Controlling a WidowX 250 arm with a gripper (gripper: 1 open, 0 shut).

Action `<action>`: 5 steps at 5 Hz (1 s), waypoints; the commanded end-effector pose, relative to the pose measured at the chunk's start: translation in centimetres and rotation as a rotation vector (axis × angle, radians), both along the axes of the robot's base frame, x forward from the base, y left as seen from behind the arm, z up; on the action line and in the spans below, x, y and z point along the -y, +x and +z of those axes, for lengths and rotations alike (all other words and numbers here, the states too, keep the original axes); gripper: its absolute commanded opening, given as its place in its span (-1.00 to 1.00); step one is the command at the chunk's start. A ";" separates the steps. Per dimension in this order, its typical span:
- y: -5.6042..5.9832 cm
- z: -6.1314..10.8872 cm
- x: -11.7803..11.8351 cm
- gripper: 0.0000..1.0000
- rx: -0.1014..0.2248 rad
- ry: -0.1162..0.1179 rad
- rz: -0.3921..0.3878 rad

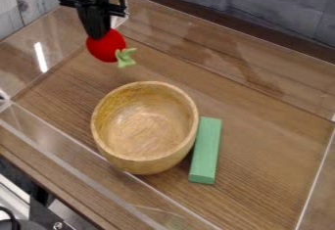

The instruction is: Move the red fruit to the left

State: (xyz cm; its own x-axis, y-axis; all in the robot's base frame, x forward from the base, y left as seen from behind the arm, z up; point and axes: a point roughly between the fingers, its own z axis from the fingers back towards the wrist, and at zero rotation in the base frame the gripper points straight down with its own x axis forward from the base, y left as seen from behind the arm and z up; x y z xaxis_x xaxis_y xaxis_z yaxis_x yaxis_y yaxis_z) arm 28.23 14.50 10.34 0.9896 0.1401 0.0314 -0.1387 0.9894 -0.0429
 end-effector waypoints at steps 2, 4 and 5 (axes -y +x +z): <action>4.1 0.6 -1.3 -1.00 0.042 0.019 -0.006; 3.9 1.7 0.7 -1.00 0.029 -0.002 -0.018; 3.5 1.4 0.1 -1.00 0.025 -0.013 -0.048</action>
